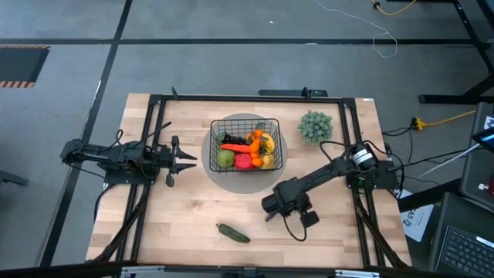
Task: Build produce basket
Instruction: Put the purple eggplant into the black wire basket
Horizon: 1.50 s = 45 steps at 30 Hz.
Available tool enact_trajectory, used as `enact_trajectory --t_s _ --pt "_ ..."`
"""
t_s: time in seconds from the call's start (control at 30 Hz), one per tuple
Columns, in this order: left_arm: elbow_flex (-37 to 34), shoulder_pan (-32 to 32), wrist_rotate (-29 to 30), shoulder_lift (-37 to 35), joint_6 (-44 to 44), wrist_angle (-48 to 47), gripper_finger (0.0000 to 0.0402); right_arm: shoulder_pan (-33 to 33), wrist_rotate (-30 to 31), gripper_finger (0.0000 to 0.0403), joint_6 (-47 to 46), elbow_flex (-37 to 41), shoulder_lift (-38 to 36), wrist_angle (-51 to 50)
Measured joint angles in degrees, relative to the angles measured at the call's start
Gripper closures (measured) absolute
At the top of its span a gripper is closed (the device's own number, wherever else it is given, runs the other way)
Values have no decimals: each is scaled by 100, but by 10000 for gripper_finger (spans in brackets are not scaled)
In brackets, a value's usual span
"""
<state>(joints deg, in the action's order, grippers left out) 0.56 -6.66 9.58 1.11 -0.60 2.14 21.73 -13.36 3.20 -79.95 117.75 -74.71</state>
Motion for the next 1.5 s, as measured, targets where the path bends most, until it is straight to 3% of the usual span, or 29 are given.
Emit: enact_trajectory --t_s 0.27,0.83,1.03,1.17,1.33,1.5 --pt "0 0 -1 -1 1 0 308 217 722 391 -432 -736 -21 -1567" --pt "0 0 -1 0 2 0 308 287 942 391 -1657 -891 -1637 -1466" --pt "0 -1 -1 1 2 1 308 287 943 391 -1629 -874 -2080 -1407" --pt "0 -1 -1 0 2 2 308 292 1553 389 -1648 -854 -2136 -1271" --pt "0 -2 -1 -1 2 2 308 287 2170 360 -1629 -851 -2102 -962" --pt "0 -1 -1 1 1 2 308 287 2238 302 -1423 -850 -2100 -405"
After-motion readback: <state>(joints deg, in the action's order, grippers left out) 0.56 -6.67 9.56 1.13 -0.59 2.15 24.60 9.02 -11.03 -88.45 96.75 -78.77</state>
